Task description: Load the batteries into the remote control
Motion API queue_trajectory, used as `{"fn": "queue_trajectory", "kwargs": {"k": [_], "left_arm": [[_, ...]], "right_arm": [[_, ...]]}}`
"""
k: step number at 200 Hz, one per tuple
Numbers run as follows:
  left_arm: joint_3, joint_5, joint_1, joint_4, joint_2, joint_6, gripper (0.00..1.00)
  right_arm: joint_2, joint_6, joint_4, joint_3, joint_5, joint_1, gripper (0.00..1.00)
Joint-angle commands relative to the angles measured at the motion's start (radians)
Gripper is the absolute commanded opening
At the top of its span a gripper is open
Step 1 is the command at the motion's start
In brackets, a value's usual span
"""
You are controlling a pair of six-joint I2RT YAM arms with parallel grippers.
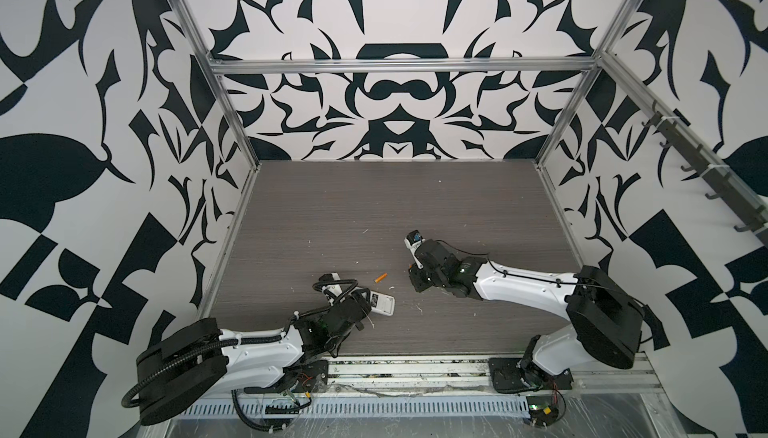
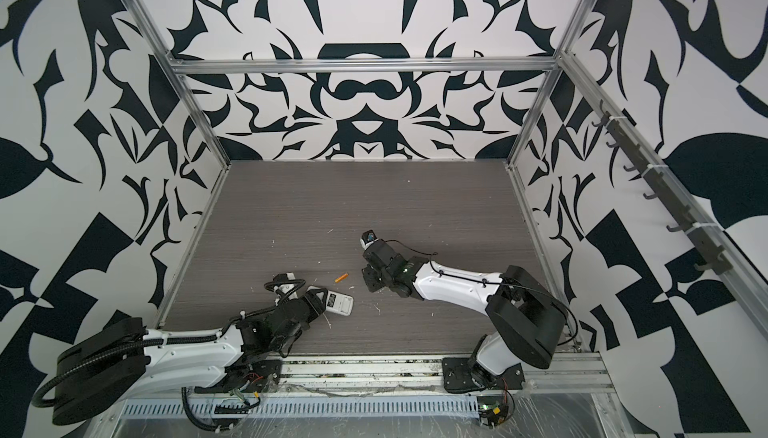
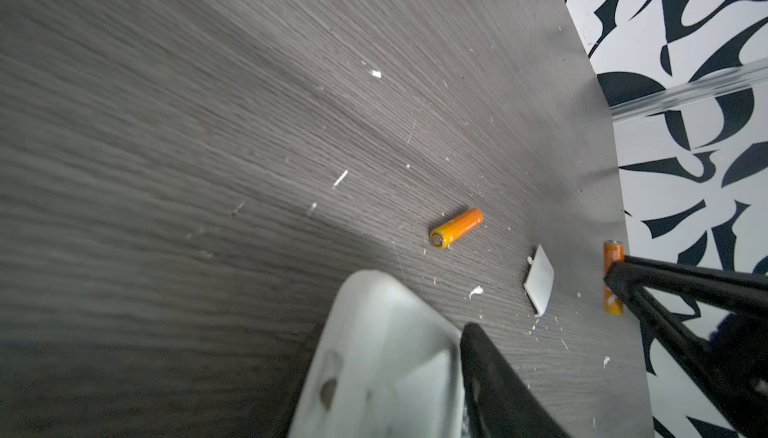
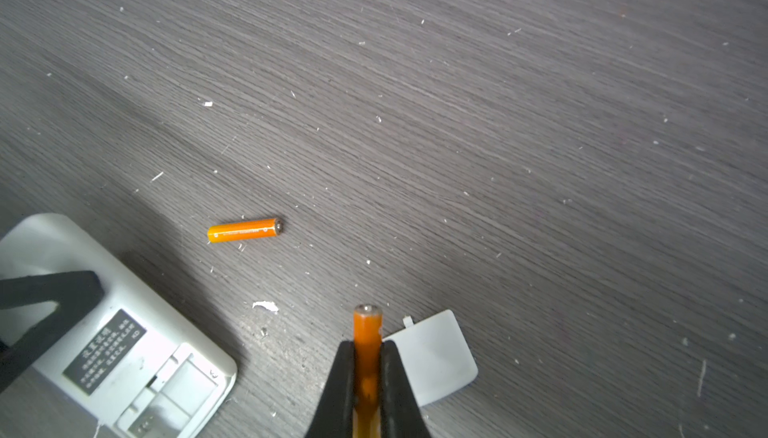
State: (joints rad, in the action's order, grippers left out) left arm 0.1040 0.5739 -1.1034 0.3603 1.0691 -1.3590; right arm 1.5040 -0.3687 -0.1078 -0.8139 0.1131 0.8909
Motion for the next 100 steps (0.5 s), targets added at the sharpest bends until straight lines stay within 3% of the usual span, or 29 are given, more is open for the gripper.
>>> {"fn": "queue_trajectory", "kwargs": {"k": [1, 17, 59, 100], "left_arm": [[0.034, 0.063, -0.021, -0.096, -0.006, -0.054, 0.66], [0.034, 0.061, -0.023, -0.097, -0.001, -0.060, 0.75], [0.041, 0.029, -0.029, -0.169, -0.031, -0.071, 0.79], [0.042, 0.022, -0.029, -0.356, -0.154, -0.097, 0.79]], "right_arm": [[-0.023, 0.018, 0.009, -0.018, 0.020, -0.007, 0.00], [-0.028, 0.020, 0.007, -0.018, 0.020, -0.011, 0.00], [-0.049, 0.024, 0.002, -0.011, 0.019, -0.017, 0.00], [-0.057, 0.024, 0.002, -0.004, 0.016, -0.017, 0.00]]}}
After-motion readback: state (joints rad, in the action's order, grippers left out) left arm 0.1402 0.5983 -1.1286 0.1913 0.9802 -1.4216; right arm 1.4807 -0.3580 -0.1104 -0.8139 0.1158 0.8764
